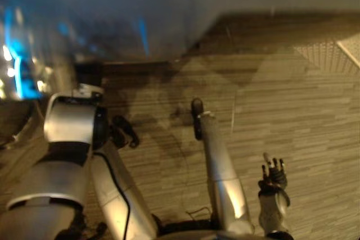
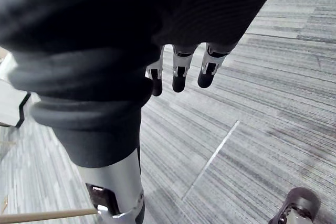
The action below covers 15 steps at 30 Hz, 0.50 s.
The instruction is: Pick up the laundry basket with both hands and put the clothes into the washing machine.
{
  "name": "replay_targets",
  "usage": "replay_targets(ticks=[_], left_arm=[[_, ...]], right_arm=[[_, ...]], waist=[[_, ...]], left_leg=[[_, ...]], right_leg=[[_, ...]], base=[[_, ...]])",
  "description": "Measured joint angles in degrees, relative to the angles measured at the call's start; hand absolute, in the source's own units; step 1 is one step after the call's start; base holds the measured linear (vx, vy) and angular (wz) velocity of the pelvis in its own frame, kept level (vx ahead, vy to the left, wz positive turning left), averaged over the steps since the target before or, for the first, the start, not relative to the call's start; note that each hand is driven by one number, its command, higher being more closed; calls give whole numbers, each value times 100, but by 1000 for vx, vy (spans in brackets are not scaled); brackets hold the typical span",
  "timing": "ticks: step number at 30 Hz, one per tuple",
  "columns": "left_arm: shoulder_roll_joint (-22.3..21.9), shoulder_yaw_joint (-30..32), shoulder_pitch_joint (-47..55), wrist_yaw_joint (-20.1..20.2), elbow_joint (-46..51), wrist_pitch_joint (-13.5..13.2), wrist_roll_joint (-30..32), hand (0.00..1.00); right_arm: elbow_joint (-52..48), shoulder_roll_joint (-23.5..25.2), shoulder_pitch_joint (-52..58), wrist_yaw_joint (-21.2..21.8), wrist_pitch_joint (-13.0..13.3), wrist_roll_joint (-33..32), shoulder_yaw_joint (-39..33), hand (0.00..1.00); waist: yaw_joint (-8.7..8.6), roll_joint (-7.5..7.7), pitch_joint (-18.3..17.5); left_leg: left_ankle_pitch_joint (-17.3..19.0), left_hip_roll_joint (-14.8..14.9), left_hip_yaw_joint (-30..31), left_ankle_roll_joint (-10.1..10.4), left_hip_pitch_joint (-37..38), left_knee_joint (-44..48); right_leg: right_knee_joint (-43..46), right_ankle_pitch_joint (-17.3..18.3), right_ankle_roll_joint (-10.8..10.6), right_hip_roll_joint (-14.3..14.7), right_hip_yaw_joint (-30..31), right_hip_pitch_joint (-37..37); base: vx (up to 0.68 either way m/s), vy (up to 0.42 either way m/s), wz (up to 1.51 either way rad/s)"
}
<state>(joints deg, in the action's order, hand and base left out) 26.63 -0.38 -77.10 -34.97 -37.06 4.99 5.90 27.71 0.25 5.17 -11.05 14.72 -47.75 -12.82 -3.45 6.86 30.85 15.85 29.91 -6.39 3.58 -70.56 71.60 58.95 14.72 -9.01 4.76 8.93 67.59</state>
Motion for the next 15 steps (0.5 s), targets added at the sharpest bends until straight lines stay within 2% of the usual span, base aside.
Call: replay_targets(ticks=[1,3,6,8,9,12,14,15], left_arm=[[-43,-5,21,9,-7,19,77,0],[-186,11,319,43,-15,41,338,0],[-522,110,1136,214,-22,114,587,0],[-852,240,1829,297,-95,200,646,0],[-1107,364,2205,361,-144,224,672,0],[-1682,578,3166,415,-313,257,732,0],[-2203,724,4028,538,-419,257,751,0],[-2302,753,4205,570,-438,257,752,0]], right_arm=[[28,0,-4,0,0,2,1,0],[118,19,-39,-1,1,2,41,0],[346,3,-156,-11,-3,15,60,0],[525,6,-198,-37,-23,71,144,0],[566,6,-274,-87,-36,116,144,0],[599,-5,-381,-142,-103,189,136,0],[735,-9,-383,-185,-177,333,-23,0],[742,-4,-389,-228,-192,337,-53,0]], waist=[[6,-2,-1],[-63,-13,-18],[-12,-34,-32],[-23,-34,-34],[32,-35,-34],[111,-52,-43],[133,-201,-166],[161,-212,-171]], left_leg=[[135,2,9,13,48,-68],[631,0,56,175,174,-301],[642,-1,-5,221,328,-578],[543,-77,-73,330,523,-785],[437,-136,-131,373,719,-1052],[70,-341,-254,341,1410,-1739],[-158,-511,-252,376,1956,-2167],[-209,-581,-299,379,2158,-2305]], right_leg=[[-56,88,10,6,-13,-23],[29,101,55,13,-129,-6],[-177,93,78,5,-95,-105],[-283,75,106,-56,-114,-273],[-489,62,122,-90,-139,-419],[-1058,-224,224,-197,-170,-1035],[-1326,-295,271,-357,-298,-1593],[-1397,-295,270,-422,-306,-1754]], base=[[-150,2,4],[-199,-52,17],[-152,-81,7],[-34,-82,26],[10,-48,7],[85,-35,18],[168,30,42],[213,51,39]])
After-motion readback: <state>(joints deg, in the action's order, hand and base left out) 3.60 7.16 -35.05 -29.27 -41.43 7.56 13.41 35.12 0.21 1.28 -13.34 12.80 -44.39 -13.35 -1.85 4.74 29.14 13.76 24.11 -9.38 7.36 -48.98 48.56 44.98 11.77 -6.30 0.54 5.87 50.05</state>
